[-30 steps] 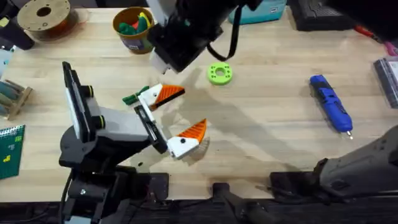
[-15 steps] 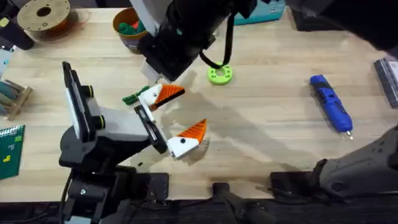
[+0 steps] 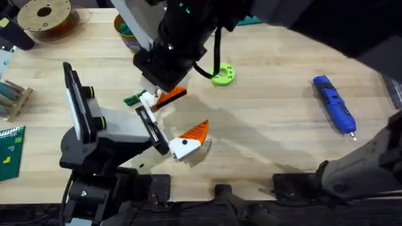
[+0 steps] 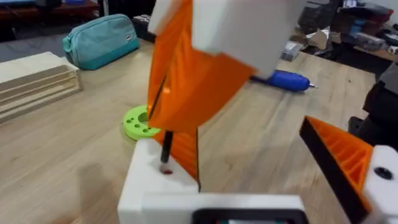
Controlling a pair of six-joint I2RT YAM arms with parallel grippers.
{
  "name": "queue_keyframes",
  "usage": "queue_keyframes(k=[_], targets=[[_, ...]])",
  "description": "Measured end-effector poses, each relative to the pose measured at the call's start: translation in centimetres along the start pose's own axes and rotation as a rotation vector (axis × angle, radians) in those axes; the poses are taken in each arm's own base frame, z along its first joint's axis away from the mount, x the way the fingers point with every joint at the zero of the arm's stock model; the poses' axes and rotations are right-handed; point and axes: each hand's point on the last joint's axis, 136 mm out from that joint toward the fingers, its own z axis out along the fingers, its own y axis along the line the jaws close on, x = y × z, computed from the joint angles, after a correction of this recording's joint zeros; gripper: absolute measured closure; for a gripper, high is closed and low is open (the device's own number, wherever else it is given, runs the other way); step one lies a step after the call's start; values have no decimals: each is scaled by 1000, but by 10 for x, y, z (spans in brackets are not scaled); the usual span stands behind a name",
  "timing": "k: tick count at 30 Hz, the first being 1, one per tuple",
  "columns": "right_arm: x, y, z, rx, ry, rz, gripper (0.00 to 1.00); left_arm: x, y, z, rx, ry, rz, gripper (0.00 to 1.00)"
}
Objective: Pick up the gripper from the table and insert it into the empty holder that is missing its gripper. Then pick up a screw, insert it into the mounting hole, and use the screwdriver to tighten it. Finally, clean up the table by picking up the vegetable and placing it into the bucket.
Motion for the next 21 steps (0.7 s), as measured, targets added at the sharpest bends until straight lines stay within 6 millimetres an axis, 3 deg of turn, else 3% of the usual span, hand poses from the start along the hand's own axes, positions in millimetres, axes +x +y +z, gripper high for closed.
queue_keyframes(k=[21], targets=[[5,-2,13,-1,40,8,993,2,0,0,-2,7,-15,15]])
